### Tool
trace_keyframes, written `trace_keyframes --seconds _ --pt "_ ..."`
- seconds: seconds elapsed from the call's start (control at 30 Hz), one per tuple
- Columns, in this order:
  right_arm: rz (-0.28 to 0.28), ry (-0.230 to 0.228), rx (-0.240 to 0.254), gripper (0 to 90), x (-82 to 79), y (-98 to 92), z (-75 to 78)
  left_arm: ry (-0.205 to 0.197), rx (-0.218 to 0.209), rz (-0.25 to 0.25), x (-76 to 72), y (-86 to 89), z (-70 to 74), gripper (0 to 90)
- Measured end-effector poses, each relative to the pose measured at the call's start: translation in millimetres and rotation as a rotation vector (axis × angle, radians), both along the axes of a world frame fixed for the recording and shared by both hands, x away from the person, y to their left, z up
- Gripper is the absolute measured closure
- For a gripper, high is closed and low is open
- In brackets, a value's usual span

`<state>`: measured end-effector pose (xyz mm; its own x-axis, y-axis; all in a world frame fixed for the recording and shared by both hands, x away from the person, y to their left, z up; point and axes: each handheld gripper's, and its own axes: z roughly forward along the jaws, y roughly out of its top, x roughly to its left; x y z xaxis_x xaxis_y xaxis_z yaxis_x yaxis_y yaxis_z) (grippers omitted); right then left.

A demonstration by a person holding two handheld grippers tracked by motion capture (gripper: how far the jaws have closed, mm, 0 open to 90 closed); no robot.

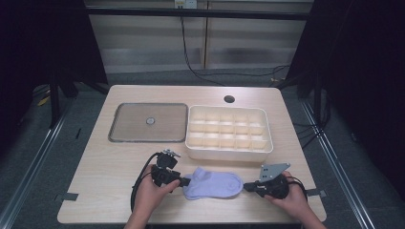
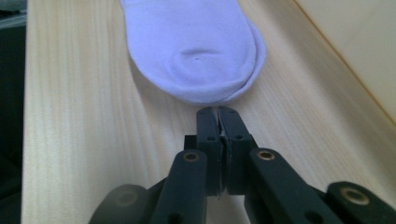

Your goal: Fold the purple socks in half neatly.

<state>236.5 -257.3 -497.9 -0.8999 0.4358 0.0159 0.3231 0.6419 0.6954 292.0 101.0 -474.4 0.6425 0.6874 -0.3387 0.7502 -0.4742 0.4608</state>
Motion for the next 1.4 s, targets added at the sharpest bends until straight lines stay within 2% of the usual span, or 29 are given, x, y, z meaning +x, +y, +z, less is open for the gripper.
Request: trace_keyframes --seconds 0.13,0.23,0.3,0.43,0.53,0.63,0.67,0.7,0.87,1.0,1.13,1.27,1.4 --pt "-0.012 0.023 0.016 90.0 2.1 -0.6 -0.9 0.012 0.008 -0.009 -1.0 -2.7 -0.8 47.5" --pt "-0.011 0.016 0.021 90.0 2.3 -1.1 -1.4 0.024 0.009 -0.023 -2.1 -5.0 -0.6 48.0" --pt "-0.013 0.022 0.019 90.0 2.3 -1.1 -1.2 0.027 0.031 -0.032 -3.1 -7.0 -0.9 48.9" --pt "-0.013 0.022 0.019 90.0 2.2 -1.0 -1.3 0.027 0.044 -0.037 -5.1 -11.8 -1.9 52.9" --pt "-0.02 0.026 0.017 90.0 2.3 -0.2 -1.0 0.003 0.076 -0.057 -8.3 -17.0 -1.1 61.1" --pt "-0.019 0.025 0.013 89.9 2.4 0.4 -0.6 -0.006 0.09 -0.077 -11.4 -20.7 -0.9 64.5" --pt "-0.021 0.022 0.014 89.9 2.9 0.7 -0.7 -0.003 0.092 -0.073 -12.2 -21.6 -1.0 70.1" --pt "-0.021 0.022 0.014 89.9 2.9 0.7 -0.7 0.0 0.091 -0.073 -12.4 -22.0 -1.2 70.1" --pt "-0.025 0.031 0.019 90.0 3.0 0.3 -1.0 0.025 0.064 -0.079 -11.8 -21.4 -3.9 84.7" --pt "-0.028 0.033 0.021 89.8 2.8 -0.2 -1.2 0.029 0.073 -0.082 -12.3 -22.1 -3.4 86.7" --pt "-0.029 0.032 0.023 89.8 2.7 -0.4 -1.4 0.049 0.06 -0.085 -11.8 -19.6 -1.9 87.2" --pt "-0.031 0.037 0.037 89.8 3.3 -1.4 -2.3 0.064 0.024 -0.084 -12.1 -16.1 2.8 87.3" --pt "-0.03 0.041 0.037 89.9 3.7 -1.7 -2.3 0.077 -0.036 -0.089 -10.1 -10.7 11.9 87.4"
